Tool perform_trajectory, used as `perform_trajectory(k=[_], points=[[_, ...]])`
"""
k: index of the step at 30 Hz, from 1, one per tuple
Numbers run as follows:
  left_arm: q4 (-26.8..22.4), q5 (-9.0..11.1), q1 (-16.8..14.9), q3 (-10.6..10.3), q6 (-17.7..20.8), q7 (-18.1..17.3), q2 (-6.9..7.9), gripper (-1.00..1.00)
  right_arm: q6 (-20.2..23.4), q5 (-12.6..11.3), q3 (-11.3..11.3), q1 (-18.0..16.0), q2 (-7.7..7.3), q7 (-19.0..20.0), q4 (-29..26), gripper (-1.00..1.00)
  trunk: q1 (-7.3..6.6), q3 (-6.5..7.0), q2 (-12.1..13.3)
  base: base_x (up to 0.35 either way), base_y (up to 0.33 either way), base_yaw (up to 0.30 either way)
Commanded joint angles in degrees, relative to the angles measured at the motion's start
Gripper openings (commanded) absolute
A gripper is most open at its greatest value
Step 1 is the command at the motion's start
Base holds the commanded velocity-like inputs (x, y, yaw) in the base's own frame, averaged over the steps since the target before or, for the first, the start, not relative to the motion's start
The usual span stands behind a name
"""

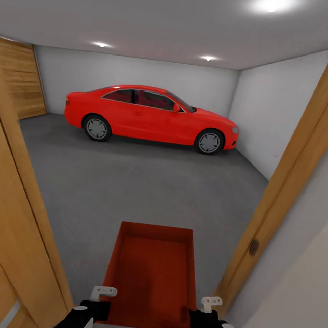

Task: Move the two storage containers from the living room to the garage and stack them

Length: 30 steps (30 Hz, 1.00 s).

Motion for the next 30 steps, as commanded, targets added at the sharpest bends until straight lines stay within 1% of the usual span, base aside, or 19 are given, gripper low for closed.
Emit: perform_trajectory(k=[1,4,7,13,20,30], points=[[-0.8,0.3,-0.1,2.4,0.4,-0.1,2.57,-1.0,-0.3,0.6,-0.3,0.0,-1.11,3.0,0.2,-1.0,0.07,-0.13,-0.1,0.322,0.0,0.0],[-0.8,0.3,-0.1,2.4,0.4,-0.1,2.57,-1.0,-0.3,0.6,-0.3,0.0,-1.1,3.0,0.2,-1.0,0.07,-0.13,-0.1,0.262,0.0,0.0],[-0.8,0.3,-0.1,2.4,0.4,-0.1,2.57,-1.0,-0.3,0.6,-0.3,0.0,-1.1,3.0,0.2,-1.0,0.07,-0.13,-0.1,0.074,0.0,0.0],[-0.8,0.3,-0.1,2.4,0.4,-0.1,2.57,-1.0,-0.3,0.6,-0.3,0.0,-1.1,3.0,0.2,-1.0,0.07,-0.13,-0.1,0.013,0.0,0.007],[-0.8,0.3,-0.1,2.4,0.4,-0.1,2.57,-1.0,-0.3,0.7,-0.2,0.0,-1.11,3.0,0.2,-1.0,0.07,-0.13,-0.1,0.001,0.0,0.121],[-0.8,0.3,-0.1,2.4,0.3,-0.1,2.57,-1.0,-0.3,0.6,-0.3,0.0,-1.1,3.1,0.2,-1.0,0.07,-0.13,-0.1,0.0,0.0,0.007]])
